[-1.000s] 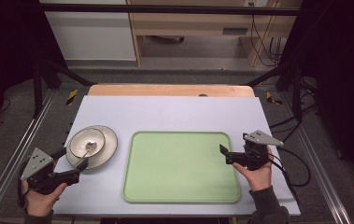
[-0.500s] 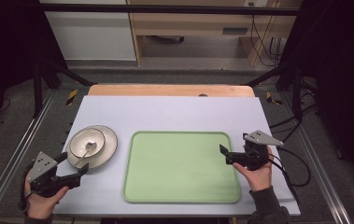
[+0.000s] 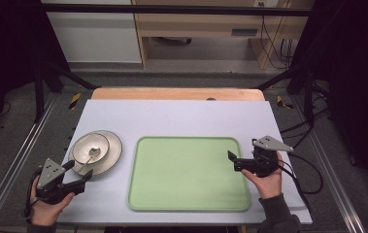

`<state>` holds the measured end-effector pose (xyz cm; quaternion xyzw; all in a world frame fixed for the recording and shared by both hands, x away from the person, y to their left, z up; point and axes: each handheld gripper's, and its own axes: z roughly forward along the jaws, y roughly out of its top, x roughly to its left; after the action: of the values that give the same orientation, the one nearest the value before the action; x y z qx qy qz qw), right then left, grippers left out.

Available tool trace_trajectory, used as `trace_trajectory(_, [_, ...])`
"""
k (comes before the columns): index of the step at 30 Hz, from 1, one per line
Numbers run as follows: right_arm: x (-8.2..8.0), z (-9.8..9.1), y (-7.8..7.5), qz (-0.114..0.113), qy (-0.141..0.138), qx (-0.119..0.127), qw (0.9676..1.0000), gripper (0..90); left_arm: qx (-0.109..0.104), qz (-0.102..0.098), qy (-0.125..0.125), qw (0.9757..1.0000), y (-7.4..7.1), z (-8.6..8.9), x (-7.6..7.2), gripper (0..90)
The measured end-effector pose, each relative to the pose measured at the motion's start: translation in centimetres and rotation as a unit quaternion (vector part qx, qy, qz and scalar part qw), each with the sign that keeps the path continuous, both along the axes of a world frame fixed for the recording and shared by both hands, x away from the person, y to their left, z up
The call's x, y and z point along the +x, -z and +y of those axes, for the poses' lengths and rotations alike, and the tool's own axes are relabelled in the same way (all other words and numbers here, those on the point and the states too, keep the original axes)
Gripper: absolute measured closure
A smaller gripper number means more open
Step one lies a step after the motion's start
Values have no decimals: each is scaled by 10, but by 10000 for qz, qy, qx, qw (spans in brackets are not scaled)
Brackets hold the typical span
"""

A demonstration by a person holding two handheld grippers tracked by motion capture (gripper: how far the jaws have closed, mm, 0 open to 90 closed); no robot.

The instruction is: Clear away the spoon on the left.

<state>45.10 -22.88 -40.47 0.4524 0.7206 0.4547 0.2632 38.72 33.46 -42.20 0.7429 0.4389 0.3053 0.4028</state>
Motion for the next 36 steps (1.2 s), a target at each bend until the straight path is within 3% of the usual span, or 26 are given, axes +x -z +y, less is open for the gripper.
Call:
trace_trajectory(20, [1, 1, 1, 39, -24, -44, 10000, 17, 395, -95, -36, 9992, -1, -4, -2, 658])
trace_trajectory(36, [1, 2, 1, 53, -23, -33, 10000, 17, 434, -128, -189, 9988, -4, -4, -4, 796])
